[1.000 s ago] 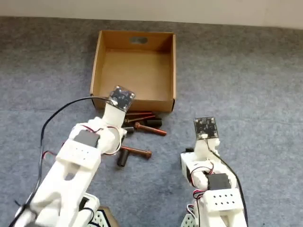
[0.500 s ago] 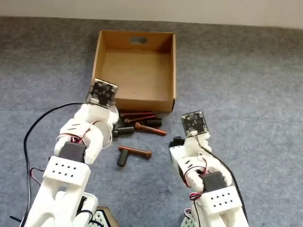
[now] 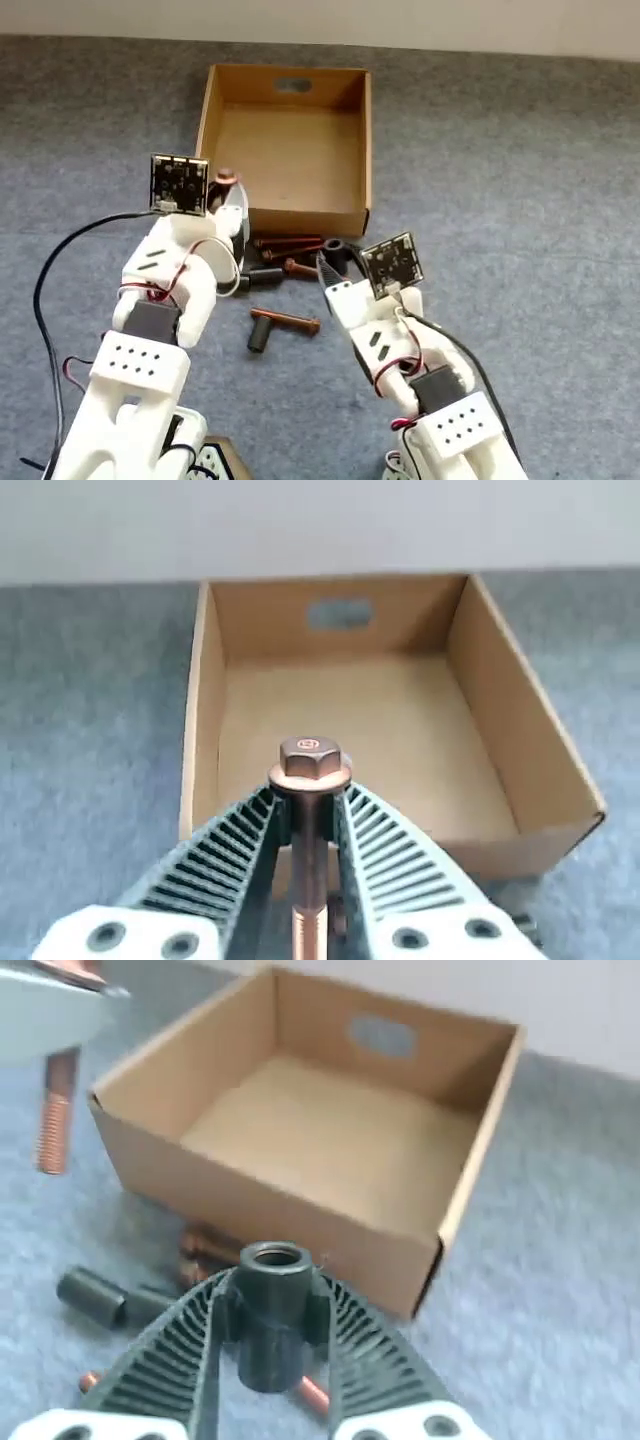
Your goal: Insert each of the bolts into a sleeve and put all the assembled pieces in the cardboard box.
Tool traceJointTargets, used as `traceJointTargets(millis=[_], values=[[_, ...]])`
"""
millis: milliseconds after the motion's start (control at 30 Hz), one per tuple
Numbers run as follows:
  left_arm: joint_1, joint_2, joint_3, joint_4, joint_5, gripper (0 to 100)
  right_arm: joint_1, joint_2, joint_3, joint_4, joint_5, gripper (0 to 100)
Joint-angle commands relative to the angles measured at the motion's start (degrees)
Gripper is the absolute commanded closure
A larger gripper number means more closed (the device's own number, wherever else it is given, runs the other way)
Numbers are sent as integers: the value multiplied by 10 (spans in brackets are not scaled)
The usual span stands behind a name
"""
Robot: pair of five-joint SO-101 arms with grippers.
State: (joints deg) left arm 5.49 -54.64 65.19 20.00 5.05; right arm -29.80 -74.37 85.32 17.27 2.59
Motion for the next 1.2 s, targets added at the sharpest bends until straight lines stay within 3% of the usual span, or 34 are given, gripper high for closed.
traceJointTargets(millis=[0, 300, 633, 867, 1033, 1167], values=[[26, -17, -7, -23, 3, 993, -8, -5, -38, -24, 3, 993], [72, -32, -10, -22, 3, 993, -11, -5, -15, -26, 2, 993], [101, -250, 31, -22, 3, 993, -16, -6, -36, -29, 2, 993], [116, -304, 73, -30, 3, 993, -20, -6, -101, -24, 1, 993], [121, -303, 71, -29, 55, 993, -13, -7, -109, 0, -93, 993], [122, -303, 71, -29, 69, 993, -7, -13, -109, 14, -97, 993]])
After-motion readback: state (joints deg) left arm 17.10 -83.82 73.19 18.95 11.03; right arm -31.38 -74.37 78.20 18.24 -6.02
